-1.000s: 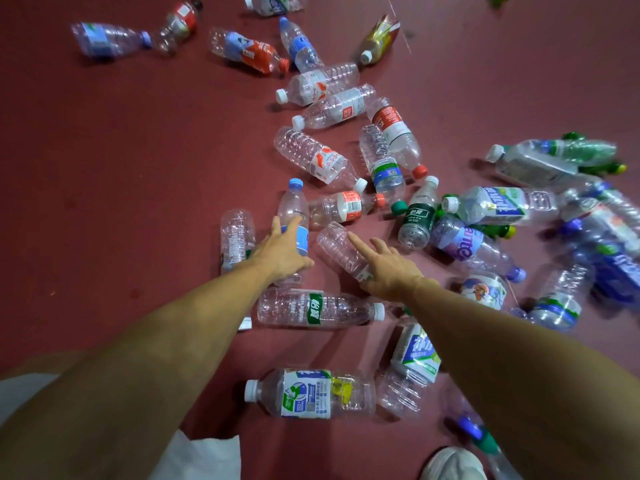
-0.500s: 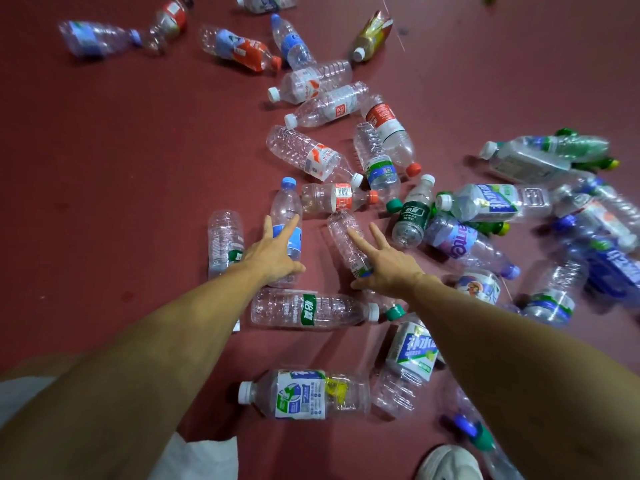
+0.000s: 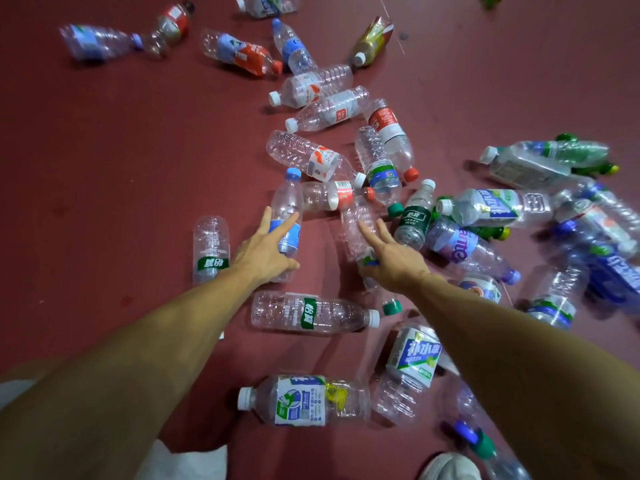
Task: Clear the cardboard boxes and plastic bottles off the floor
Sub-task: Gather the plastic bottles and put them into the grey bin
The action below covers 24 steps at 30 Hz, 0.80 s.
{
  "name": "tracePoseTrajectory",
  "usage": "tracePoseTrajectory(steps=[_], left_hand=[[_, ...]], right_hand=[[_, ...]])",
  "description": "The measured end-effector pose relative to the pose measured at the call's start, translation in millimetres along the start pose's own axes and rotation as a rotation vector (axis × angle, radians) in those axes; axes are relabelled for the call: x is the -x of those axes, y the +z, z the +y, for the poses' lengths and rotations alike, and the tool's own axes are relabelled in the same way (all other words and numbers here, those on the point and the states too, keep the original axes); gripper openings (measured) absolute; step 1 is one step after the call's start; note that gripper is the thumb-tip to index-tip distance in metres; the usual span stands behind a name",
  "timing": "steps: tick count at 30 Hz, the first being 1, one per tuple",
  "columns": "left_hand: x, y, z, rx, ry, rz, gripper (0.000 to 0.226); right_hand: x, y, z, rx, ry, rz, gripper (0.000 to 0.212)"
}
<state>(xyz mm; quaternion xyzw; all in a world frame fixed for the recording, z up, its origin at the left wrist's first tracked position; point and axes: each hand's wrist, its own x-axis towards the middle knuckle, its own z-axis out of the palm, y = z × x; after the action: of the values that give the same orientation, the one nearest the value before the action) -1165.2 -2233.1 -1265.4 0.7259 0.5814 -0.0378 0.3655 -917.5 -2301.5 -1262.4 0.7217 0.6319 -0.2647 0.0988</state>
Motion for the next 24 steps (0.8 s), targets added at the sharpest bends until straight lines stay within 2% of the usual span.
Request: tracePoseTrajectory(steps=[4, 6, 9, 13, 18, 24], left_hand=[[13.9, -27.0, 16.9, -0.003, 0.025, 0.043, 0.098], [26.9, -46.3, 45.1, 0.013, 0.031, 0.057, 0.095], [49.2, -88.4, 106.3, 0.05, 0.078, 0.083, 0.09], [88.9, -167.6, 198.3, 0.048, 0.125, 0.095, 0.085], [158.8, -266.8, 302.9, -0.081, 0.167, 0.049, 0.081], [234.5, -349.5, 389.5, -0.158, 0.276, -0.015, 0.079]], right_hand=[[10.3, -46.0, 7.7, -0.079, 0.06, 0.107, 0.09], [29.3, -73.8, 8.3, -0.101, 0.09, 0.099, 0.091], [62.0, -130.2, 7.9, -0.082, 0.076, 0.09, 0.088], [112.1, -230.3, 3.2, -0.172, 0.13, 0.133, 0.084], [204.3, -346.6, -3.5, -0.234, 0.201, 0.118, 0.079], [315.6, -454.5, -16.1, -0.278, 0.294, 0.138, 0.08]])
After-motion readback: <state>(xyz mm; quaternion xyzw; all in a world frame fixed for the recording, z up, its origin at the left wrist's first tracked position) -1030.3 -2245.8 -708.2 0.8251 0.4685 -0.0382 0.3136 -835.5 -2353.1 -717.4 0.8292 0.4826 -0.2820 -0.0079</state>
